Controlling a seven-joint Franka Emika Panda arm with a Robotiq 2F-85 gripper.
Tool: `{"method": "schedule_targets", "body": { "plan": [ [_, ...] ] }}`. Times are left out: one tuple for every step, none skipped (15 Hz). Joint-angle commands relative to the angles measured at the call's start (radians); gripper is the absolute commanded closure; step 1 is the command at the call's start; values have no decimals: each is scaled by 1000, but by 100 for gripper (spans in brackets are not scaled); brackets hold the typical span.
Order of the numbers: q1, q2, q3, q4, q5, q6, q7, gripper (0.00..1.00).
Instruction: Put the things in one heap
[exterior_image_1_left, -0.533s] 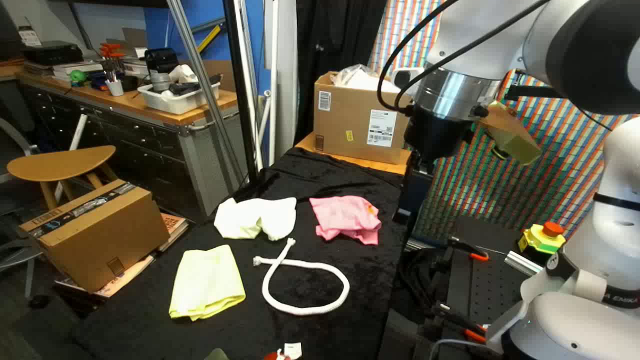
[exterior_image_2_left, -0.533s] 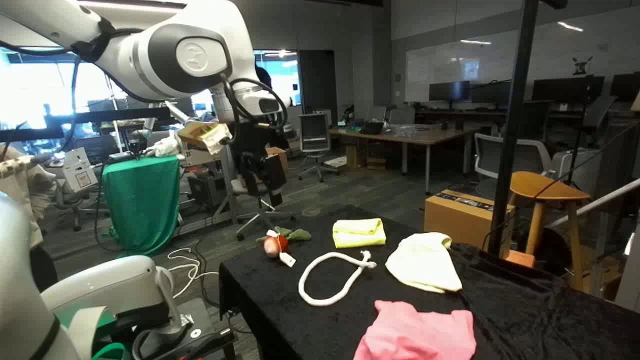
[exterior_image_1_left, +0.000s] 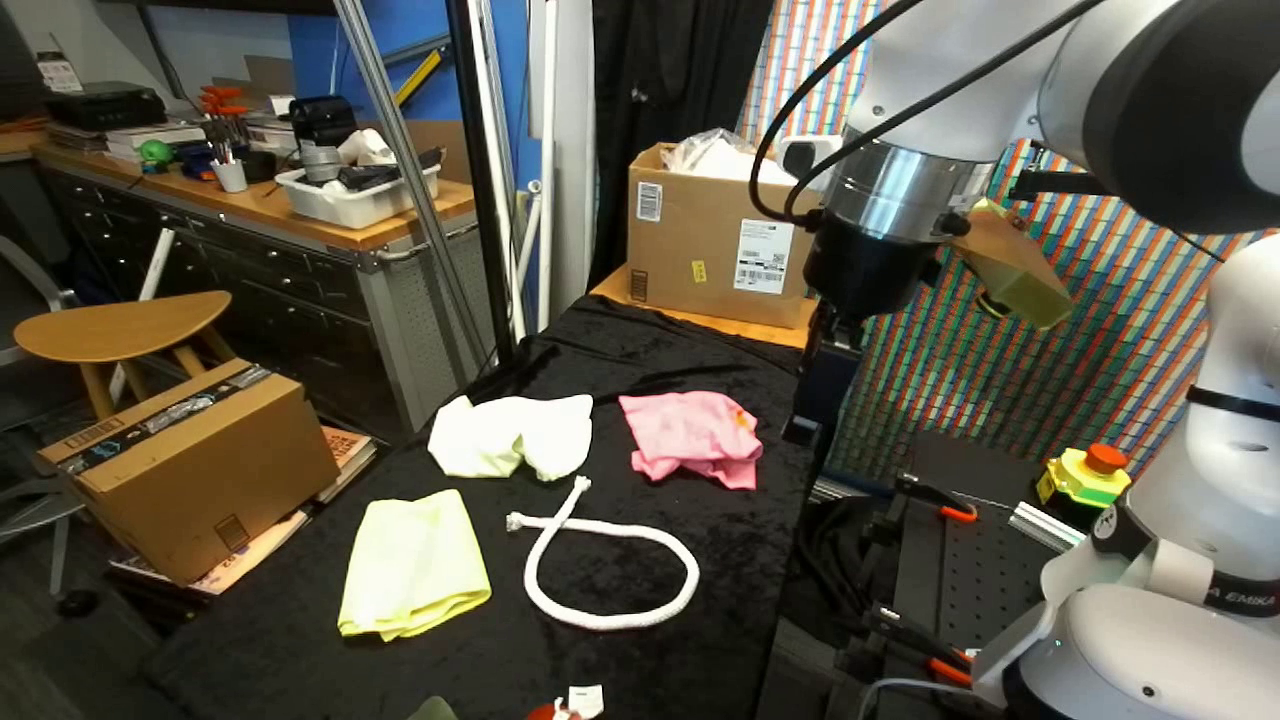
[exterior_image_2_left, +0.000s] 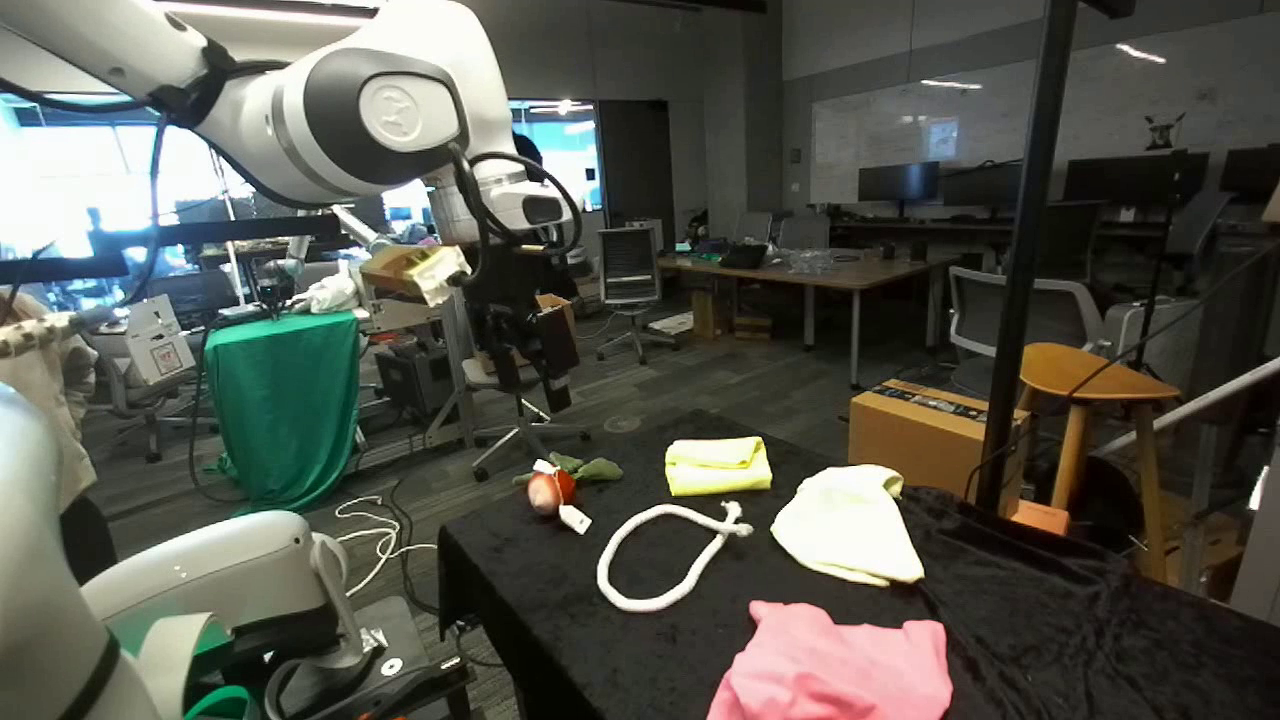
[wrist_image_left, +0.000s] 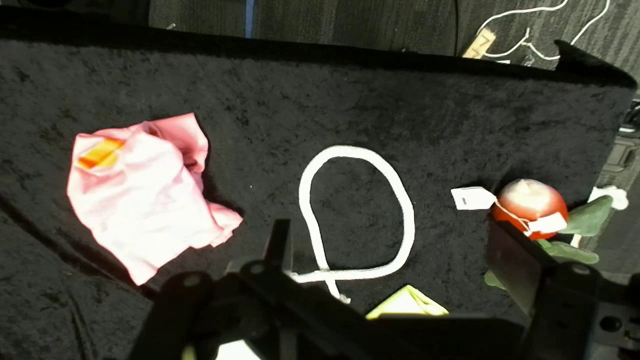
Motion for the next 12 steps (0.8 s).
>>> {"method": "schedule_targets", "body": {
  "plan": [
    [-33, 87, -3, 92, -70, 6, -7, 0],
    [-42, 117, -4, 119, -91, 12, -10, 0],
    [-48, 150, -11, 149, -104, 20, -20, 0],
    [-57, 179, -11, 179, -122, 22, -16, 0],
    [-65, 217, -12, 214, -136, 28, -16, 0],
    [-71, 251, -14, 246, -148, 33, -16, 0],
    [-75, 293, -14, 280, -161, 46, -16, 0],
    [-81, 336, -13, 313, -176, 57, -15, 0],
    [-85, 378, -12, 343, -188, 72, -7, 0],
    [-87, 431, -13, 374, -202, 98, -6, 0],
    [-86, 482, -15, 406, -209, 112, -3, 0],
    [-84, 537, -18, 438, -215, 138, -2, 0]
  ]
}}
